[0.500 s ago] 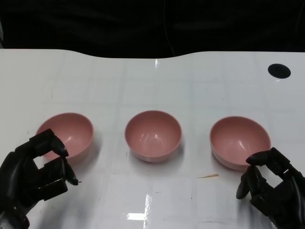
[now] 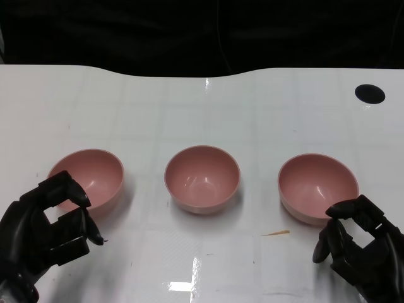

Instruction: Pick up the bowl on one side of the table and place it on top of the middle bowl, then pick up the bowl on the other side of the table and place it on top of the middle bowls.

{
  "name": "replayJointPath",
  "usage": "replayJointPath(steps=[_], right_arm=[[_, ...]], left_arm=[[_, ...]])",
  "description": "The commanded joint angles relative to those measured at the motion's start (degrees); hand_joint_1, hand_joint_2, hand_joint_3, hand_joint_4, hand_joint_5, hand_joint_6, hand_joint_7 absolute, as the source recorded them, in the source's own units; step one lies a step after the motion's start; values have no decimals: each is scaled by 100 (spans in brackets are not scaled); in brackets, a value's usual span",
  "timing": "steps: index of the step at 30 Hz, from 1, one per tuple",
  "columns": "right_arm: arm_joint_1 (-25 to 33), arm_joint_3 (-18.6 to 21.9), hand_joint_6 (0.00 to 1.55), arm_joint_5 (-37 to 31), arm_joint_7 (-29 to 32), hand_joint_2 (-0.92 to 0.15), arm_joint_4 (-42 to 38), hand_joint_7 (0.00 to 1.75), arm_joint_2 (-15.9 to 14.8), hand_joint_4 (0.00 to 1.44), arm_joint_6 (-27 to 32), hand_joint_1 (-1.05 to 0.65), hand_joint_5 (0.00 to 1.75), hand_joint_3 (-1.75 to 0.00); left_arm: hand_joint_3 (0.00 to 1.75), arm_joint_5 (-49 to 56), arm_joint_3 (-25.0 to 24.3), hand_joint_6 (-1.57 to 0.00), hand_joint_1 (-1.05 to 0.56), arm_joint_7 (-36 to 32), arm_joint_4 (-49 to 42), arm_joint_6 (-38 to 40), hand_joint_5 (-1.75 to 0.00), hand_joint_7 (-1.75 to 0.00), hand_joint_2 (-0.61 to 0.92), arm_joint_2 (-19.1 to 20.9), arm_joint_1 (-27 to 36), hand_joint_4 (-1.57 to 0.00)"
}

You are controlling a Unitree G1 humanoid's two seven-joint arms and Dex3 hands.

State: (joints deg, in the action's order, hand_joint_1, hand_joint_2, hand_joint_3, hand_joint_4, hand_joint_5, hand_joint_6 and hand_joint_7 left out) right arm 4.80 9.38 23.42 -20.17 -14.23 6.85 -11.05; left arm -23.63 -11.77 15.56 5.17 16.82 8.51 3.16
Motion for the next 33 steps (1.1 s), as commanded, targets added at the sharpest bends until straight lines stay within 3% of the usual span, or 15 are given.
replayJointPath(steps=[1, 10, 14, 16, 18, 20, 22, 24, 27, 30, 33], right_arm=[[-18, 55, 71, 1, 36, -66, 0, 151, -47, 85, -27, -9, 173, -91], [-49, 57, 71, 13, 39, -68, -26, 152, -47, 85, -28, -8, 173, -89], [-54, 49, 69, -2, 36, -67, -37, 153, -59, 84, -18, -9, 174, -90], [-64, 62, 70, 37, -2, -66, -60, 152, -51, 85, -34, -8, 175, -90], [-76, 68, 70, 49, -46, -66, -88, 152, -55, 85, -75, -7, 175, -90], [-91, 80, 70, 50, -76, -67, -120, 152, -57, 85, -114, -8, 175, -91], [-98, 94, 71, 57, -55, -65, -123, 152, -42, 85, -100, -7, 175, -91], [-81, 82, 71, 44, -8, -65, -75, 152, -38, 85, -34, -8, 175, -91], [-86, 87, 71, 94, -24, -66, -64, 151, -20, 84, 0, -8, 174, -91], [-106, 91, 72, 132, -70, -66, -99, 149, -9, 84, -26, -8, 174, -91], [-112, 78, 72, 113, -64, -66, -108, 149, -24, 84, -18, -8, 174, -91]], left_arm=[[144, 24, -56, -71, 26, -32, 8, -7, -175, -175, 76, 43, -31, -87], [137, 114, -54, -67, 26, -26, -80, -268, -175, -175, 77, -4, -27, -81], [115, 407, 22, -47, 23, -72, -96, -651, -175, -167, 79, -26, 58, -50], [107, 740, 130, -44, 18, -82, -74, -983, -164, -144, 76, 43, 123, -37], [92, 1110, 247, -45, 12, -31, -56, -1375, -141, -113, 75, 157, 169, -34], [76, 1496, 357, -46, 6, -96, 76, -1577, -128, -94, 77, 268, 214, -31], [49, 1865, 444, -49, 0, -221, 270, -1607, -110, -71, 85, 352, 261, -31], [30, 2281, 550, -51, -8, -257, 452, -1757, -97, -55, 90, 530, 290, -31], [17, 3054, 707, -54, -22, -384, 720, -1883, -80, -39, 92, 822, 290, -32], [5, 4067, 900, -64, -37, -571, 875, -2035, -48, -18, 92, 1205, 222, -44], [1, 4824, 1039, -74, -47, -824, 783, -2228, -26, -8, 88, 1450, 38, -57]])
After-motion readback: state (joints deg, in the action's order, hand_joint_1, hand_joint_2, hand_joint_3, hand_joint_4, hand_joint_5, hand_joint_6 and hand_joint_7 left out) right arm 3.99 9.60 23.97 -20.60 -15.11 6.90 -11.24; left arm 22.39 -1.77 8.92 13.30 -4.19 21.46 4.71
